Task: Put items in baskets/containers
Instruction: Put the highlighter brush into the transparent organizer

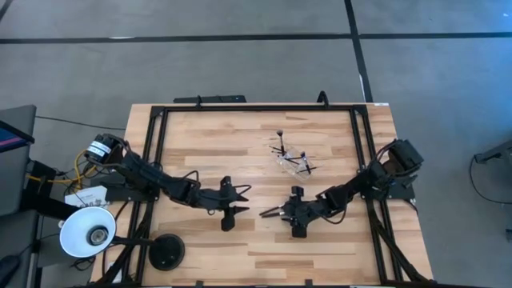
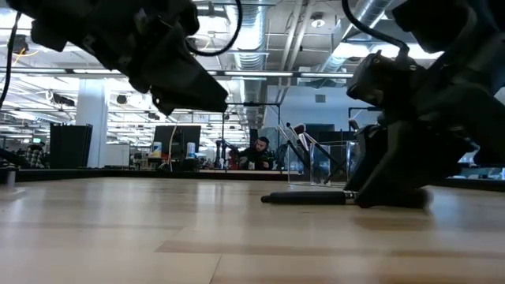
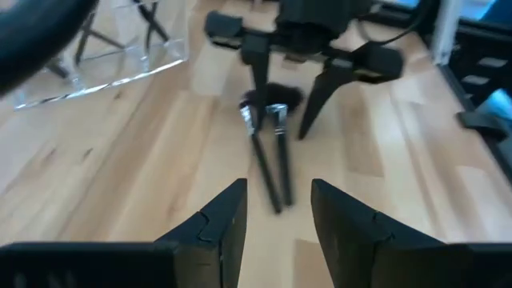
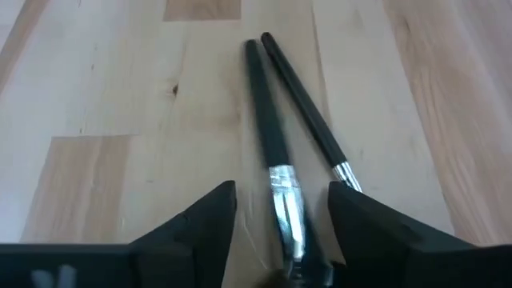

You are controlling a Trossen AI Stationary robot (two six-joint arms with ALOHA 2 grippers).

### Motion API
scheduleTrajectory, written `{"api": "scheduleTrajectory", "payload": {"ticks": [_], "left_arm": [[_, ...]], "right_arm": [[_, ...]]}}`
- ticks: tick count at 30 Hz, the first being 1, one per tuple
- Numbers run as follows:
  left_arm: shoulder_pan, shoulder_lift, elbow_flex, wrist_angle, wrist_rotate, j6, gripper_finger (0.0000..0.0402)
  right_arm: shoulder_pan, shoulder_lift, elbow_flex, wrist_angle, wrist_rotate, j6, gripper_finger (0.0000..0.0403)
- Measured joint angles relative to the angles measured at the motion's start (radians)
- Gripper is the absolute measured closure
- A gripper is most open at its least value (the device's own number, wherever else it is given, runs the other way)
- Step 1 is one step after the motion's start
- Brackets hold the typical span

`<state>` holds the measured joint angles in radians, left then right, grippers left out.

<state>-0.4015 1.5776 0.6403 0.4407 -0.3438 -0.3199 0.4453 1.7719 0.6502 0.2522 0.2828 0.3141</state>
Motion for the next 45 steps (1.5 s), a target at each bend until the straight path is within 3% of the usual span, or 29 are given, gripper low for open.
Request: {"api": "scheduleTrajectory", "payload": {"ticks": [5, 13, 23, 27, 37, 45], "left_arm": [[-0.037, 0.000, -0.029, 0.087, 0.000, -0.001, 0.0265], [-0.048, 0.000, -0.031, 0.117, -0.001, -0.003, 0.0265], [-0.049, 0.000, -0.031, 0.173, 0.000, 0.002, 0.0265], [-0.049, 0.015, -0.031, 0.175, 0.000, 0.003, 0.0265], [-0.044, 0.135, -0.031, 0.275, 0.003, 0.001, 0.0265], [-0.016, 0.152, -0.031, 0.310, -0.007, 0.001, 0.0267]], "right_arm": [[-0.005, 0.037, 0.005, 0.008, -0.013, -0.007, 0.0241], [-0.022, 0.018, 0.003, 0.037, -0.010, -0.061, 0.0365], [-0.021, 0.019, 0.171, 0.034, -0.022, -0.179, 0.0350], [-0.018, 0.018, 0.232, 0.000, -0.013, -0.237, 0.0363], [-0.062, 0.018, 0.245, -0.028, 0.008, -0.218, 0.0359], [-0.062, 0.018, 0.245, -0.027, 0.008, -0.218, 0.0363]]}}
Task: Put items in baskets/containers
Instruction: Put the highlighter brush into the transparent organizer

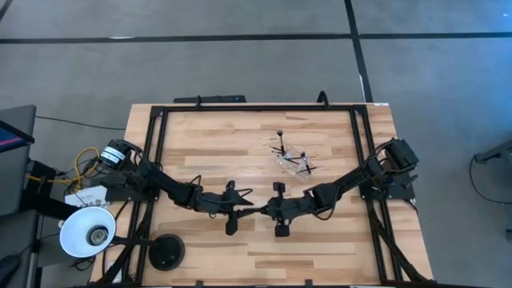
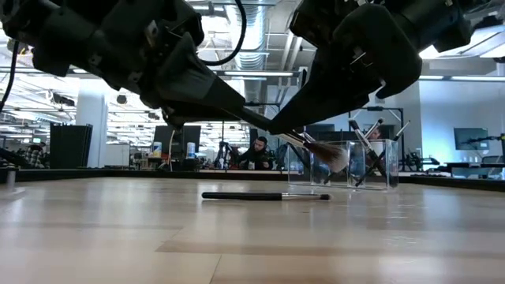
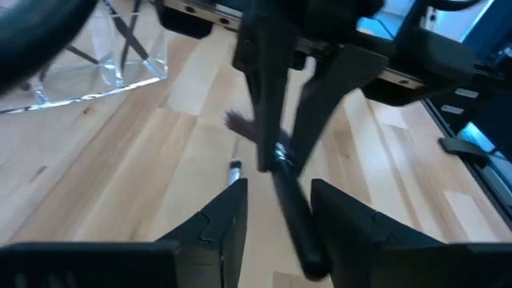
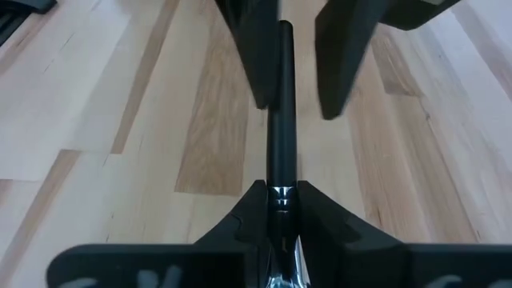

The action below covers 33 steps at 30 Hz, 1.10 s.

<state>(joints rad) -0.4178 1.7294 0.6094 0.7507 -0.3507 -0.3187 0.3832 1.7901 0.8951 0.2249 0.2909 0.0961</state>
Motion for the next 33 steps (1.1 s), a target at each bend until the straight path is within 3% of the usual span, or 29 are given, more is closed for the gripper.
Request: {"api": "scheduleTrajectory", "payload": {"ticks": [13, 19, 23, 28, 33], "left_arm": [[0.020, 0.000, 0.000, -0.001, 0.025, 0.007, 0.0360], [0.020, 0.000, 0.000, 0.003, 0.021, 0.023, 0.0361], [0.019, 0.000, 0.000, 0.010, 0.010, 0.023, 0.0361], [0.017, 0.000, 0.000, 0.014, 0.018, 0.023, 0.0360], [0.018, -0.015, 0.000, 0.028, -0.021, 0.031, 0.0360]], "right_arm": [[0.000, 0.000, 0.000, 0.016, 0.034, 0.001, 0.0356], [0.000, -0.001, 0.000, 0.017, 0.038, 0.000, 0.0337], [0.003, -0.014, 0.001, 0.016, 0.113, -0.003, 0.0317], [0.023, -0.120, 0.002, 0.013, 0.143, -0.052, 0.0289], [0.090, -0.328, 0.002, -0.064, 0.197, -0.098, 0.0266]]}}
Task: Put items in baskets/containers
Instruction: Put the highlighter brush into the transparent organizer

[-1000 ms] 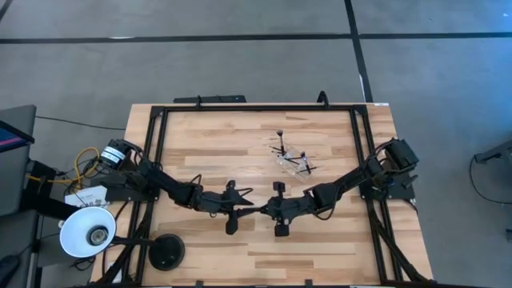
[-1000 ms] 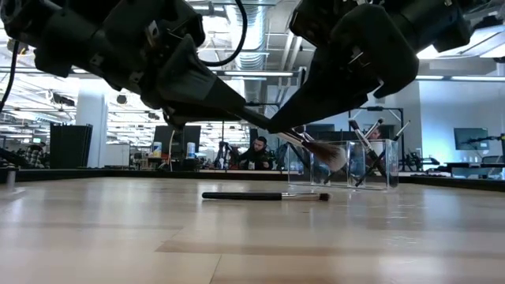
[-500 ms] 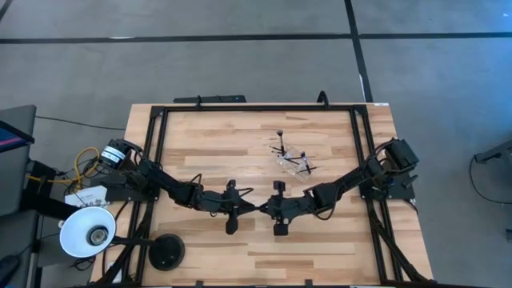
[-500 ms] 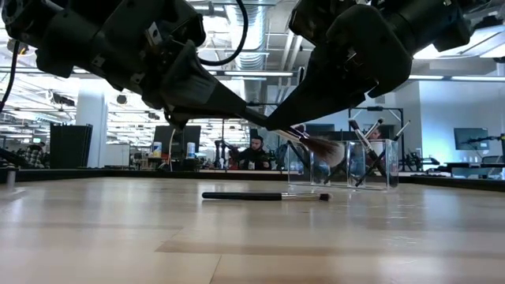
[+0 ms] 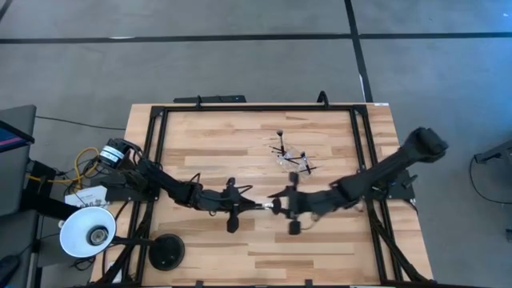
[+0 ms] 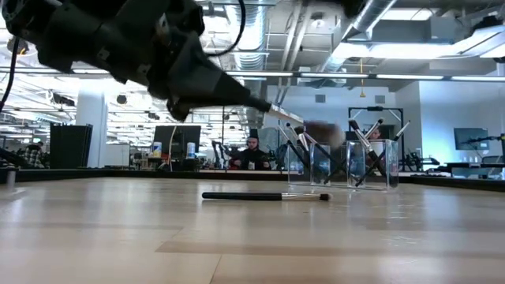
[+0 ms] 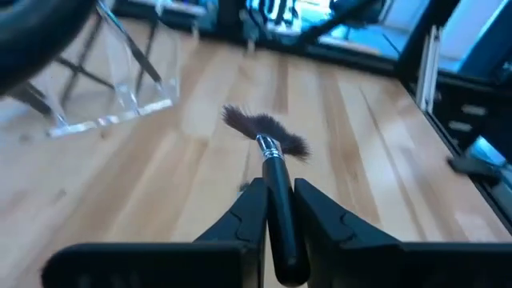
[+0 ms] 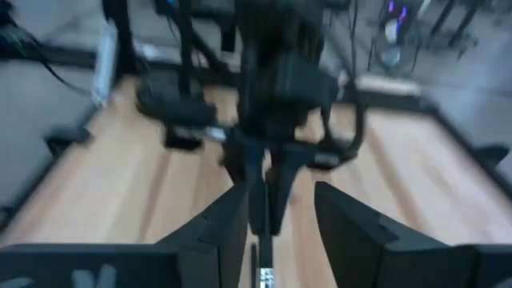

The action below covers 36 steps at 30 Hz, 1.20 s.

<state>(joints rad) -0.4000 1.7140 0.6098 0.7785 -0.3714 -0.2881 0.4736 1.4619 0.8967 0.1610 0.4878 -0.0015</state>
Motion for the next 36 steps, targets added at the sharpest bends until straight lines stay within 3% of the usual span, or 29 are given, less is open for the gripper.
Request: {"api": "scheduleTrajectory", "payload": {"ticks": [5, 9, 14, 17, 22, 28, 36], "left_arm": [[0.000, -0.083, 0.000, 0.013, -0.068, 0.103, 0.0360], [0.000, -0.168, 0.000, 0.057, -0.121, 0.236, 0.0360], [0.000, -0.210, 0.000, 0.101, -0.123, 0.412, 0.0360], [0.000, -0.209, 0.000, 0.101, -0.124, 0.492, 0.0360], [-0.008, -0.208, 0.000, 0.146, -0.179, 0.586, 0.0360], [-0.011, -0.208, 0.000, 0.159, -0.185, 0.606, 0.0360], [-0.013, -0.208, 0.000, 0.158, -0.188, 0.606, 0.0360]], "right_arm": [[0.108, -0.182, -0.007, -0.022, 0.101, -0.009, 0.0257], [0.157, -0.194, -0.118, 0.139, 0.122, -0.058, 0.0261], [0.078, -0.073, -0.269, 0.526, 0.178, -0.100, 0.0268], [-0.004, 0.028, -0.298, 0.745, 0.125, -0.012, 0.0271], [-0.092, 0.169, -0.296, 0.899, -0.090, 0.191, 0.0271], [-0.138, 0.281, -0.292, 1.024, -0.095, 0.298, 0.0278], [-0.151, 0.326, -0.288, 1.259, -0.093, 0.234, 0.0284]]}}
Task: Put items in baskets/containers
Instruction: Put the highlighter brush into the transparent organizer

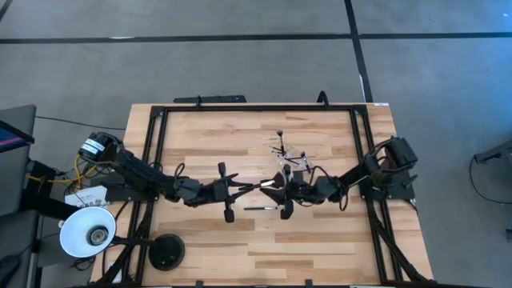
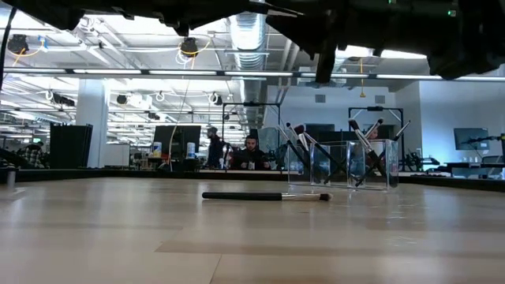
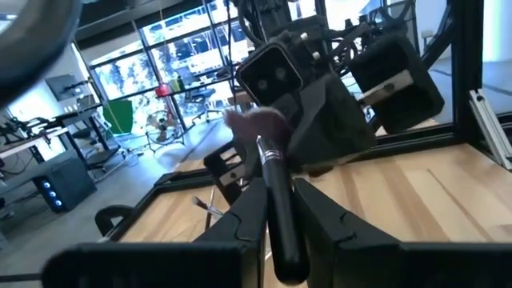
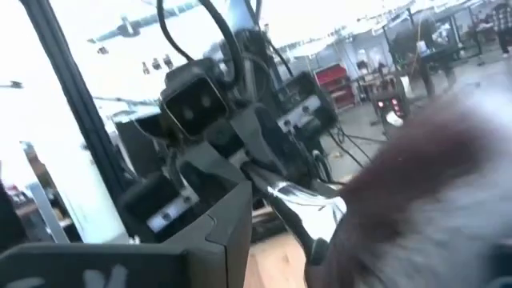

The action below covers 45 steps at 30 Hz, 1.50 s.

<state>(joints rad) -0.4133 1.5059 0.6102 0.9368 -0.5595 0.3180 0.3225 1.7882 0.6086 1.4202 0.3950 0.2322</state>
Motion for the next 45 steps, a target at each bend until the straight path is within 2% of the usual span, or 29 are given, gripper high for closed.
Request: {"api": "scheduleTrajectory", "payload": {"ticks": [3, 9, 19, 24, 28, 34, 45], "left_arm": [[-0.003, 0.000, 0.000, 0.001, -0.029, 0.000, 0.0360], [0.001, 0.000, 0.000, 0.019, -0.035, -0.007, 0.0360], [-0.008, 0.000, 0.000, 0.024, -0.022, -0.016, 0.0360], [-0.013, 0.000, 0.000, 0.021, -0.021, -0.019, 0.0359], [-0.013, 0.000, 0.000, 0.021, -0.021, -0.019, 0.0353], [-0.012, 0.002, -0.002, 0.007, -0.017, -0.019, 0.0341], [-0.011, 0.001, 0.000, 0.033, -0.026, -0.030, 0.0315]], "right_arm": [[0.018, 0.000, 0.000, 0.004, 0.013, 0.021, 0.0284], [0.027, 0.000, 0.000, -0.017, 0.128, 0.037, 0.0284], [0.029, 0.000, 0.000, 0.087, 0.129, -0.047, 0.0285], [0.029, 0.000, 0.000, 0.077, 0.129, -0.047, 0.0286], [0.029, 0.000, 0.000, 0.077, 0.129, -0.047, 0.0309], [0.031, -0.002, 0.001, 0.085, 0.118, -0.046, 0.0375], [0.031, -0.001, 0.000, 0.060, 0.144, -0.061, 0.0371]]}}
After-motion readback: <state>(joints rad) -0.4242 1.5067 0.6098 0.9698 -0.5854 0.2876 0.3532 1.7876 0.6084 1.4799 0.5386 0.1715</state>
